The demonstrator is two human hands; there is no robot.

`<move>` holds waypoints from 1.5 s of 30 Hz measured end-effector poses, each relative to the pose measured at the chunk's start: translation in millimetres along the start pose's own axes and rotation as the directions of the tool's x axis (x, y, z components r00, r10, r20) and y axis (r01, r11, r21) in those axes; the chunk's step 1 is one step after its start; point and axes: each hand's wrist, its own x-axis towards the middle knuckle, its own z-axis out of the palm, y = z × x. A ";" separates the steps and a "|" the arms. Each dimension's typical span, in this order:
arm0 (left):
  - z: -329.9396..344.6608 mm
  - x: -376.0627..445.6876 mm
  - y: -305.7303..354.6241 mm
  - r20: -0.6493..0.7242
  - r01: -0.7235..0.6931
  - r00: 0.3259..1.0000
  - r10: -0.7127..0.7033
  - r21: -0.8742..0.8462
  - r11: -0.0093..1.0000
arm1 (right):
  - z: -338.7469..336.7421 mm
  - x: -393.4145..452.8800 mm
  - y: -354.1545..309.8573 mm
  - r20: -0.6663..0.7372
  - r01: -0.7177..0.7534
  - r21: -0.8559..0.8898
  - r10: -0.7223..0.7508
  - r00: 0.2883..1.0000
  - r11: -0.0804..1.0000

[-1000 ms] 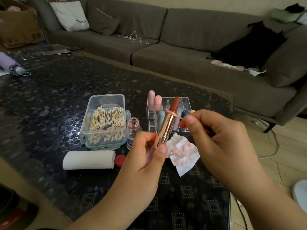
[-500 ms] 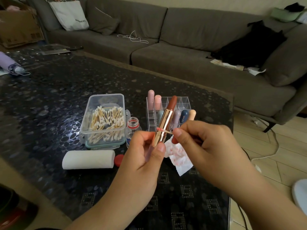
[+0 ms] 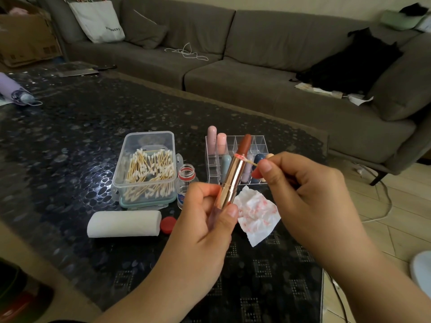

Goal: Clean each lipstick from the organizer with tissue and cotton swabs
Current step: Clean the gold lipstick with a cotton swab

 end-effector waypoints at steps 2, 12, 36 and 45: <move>0.2 -0.9 0.8 -0.011 -0.012 1.000 0.012 0.009 1.000 | 0.7 -0.9 1.2 0.027 0.005 -0.018 -0.004 1.000 1.000; 0.9 0.6 1.6 -0.062 0.005 0.998 -0.005 0.013 1.000 | -2.1 -3.1 -0.8 0.096 0.001 -0.007 0.000 0.995 1.000; -0.5 -2.8 4.0 -0.040 0.004 0.999 0.005 0.230 0.973 | -0.2 0.4 -1.6 0.018 -0.020 0.038 0.020 1.000 0.999; -2.1 -1.5 -0.3 -0.063 -0.013 0.998 0.029 0.235 0.972 | 2.6 -3.0 -4.3 0.191 0.006 -0.012 -0.003 0.982 1.000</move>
